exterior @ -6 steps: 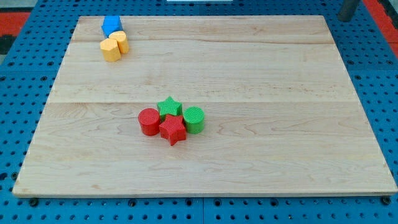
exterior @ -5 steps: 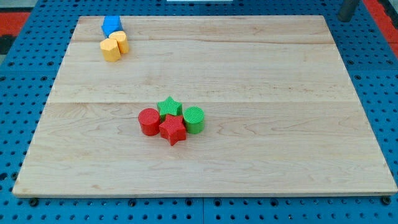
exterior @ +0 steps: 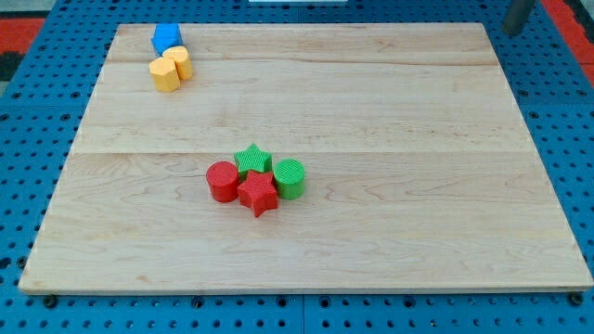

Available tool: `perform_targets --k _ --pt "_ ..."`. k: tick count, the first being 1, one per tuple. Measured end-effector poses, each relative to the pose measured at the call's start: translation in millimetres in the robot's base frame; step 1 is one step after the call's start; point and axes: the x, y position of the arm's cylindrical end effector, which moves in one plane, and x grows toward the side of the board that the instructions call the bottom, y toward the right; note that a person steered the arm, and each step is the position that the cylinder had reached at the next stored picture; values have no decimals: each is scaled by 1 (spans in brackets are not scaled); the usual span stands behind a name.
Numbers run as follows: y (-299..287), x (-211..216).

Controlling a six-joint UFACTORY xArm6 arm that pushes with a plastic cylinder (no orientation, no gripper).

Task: Point your arm to the blue cube

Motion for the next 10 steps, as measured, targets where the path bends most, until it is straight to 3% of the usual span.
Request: perform_targets --k 1,2,3,4,5,7,10 --pt "-53 90" --pt "-127 137" --pt "-180 67" --pt "-196 -28" --pt "-221 -28" --pt "-348 -27" --pt "-469 -27"
